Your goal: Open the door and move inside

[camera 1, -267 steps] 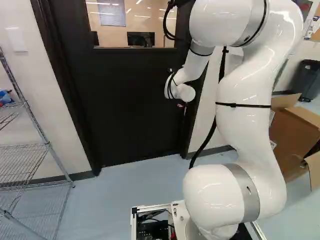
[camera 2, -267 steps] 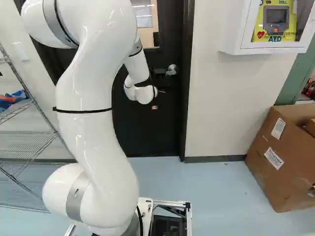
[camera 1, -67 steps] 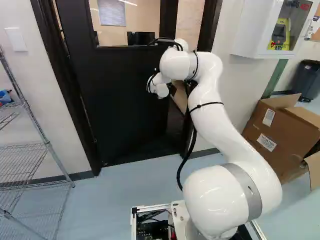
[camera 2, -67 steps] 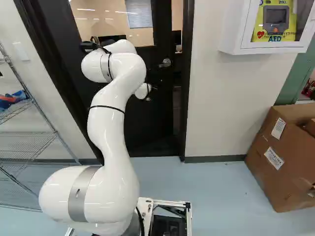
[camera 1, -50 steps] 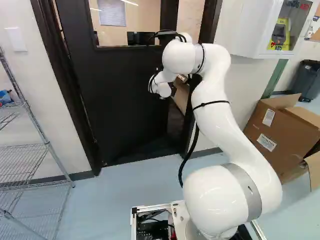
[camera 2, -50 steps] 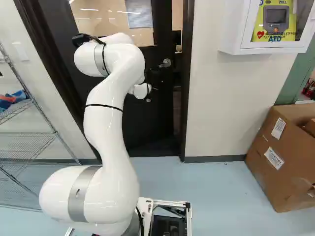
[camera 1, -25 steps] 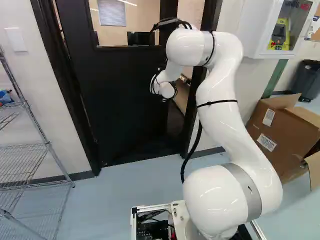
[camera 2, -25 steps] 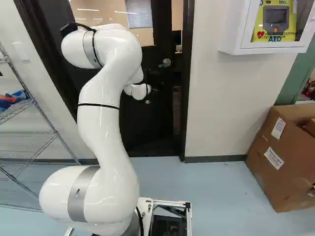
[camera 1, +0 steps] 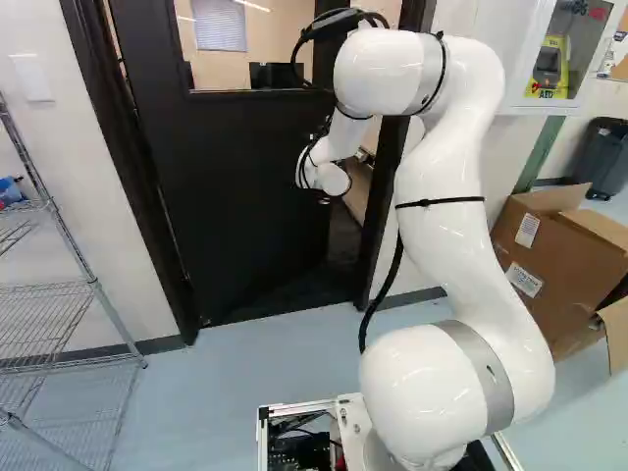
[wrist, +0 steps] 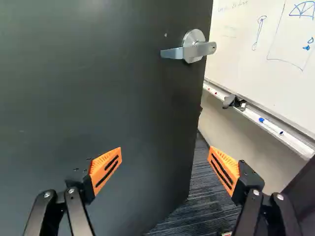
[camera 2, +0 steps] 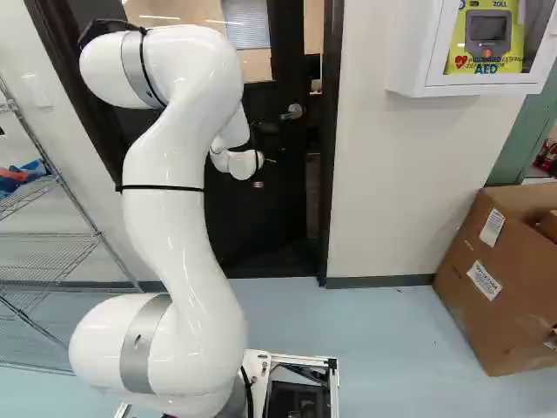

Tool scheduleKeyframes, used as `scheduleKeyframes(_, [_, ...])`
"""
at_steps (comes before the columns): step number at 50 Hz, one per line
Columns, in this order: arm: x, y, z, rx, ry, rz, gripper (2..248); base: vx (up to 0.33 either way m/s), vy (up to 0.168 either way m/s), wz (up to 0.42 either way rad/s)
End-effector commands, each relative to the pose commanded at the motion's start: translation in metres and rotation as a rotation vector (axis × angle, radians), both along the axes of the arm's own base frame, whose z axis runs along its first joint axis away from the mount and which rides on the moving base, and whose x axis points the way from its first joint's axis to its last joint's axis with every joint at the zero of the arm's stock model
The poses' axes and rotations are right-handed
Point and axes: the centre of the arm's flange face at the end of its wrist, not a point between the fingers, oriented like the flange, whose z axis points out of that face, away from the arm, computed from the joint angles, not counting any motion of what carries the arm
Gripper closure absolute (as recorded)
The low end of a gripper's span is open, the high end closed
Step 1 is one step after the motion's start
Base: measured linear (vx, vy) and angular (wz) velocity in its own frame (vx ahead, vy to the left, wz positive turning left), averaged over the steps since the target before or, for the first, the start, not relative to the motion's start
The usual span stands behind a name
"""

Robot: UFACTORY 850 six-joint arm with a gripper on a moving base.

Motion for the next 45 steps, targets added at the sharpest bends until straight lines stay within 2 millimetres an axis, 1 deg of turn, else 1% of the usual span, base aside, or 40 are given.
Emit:
scheduleKeyframes(20, [-0.040, 0.006, 0.006, -0.024, 0.027, 0.052, 3, 0.000, 0.000, 0.000])
scheduleKeyframes(45, [-0.091, 0.011, 0.013, -0.028, 0.057, 0.071, 3, 0.000, 0.000, 0.000])
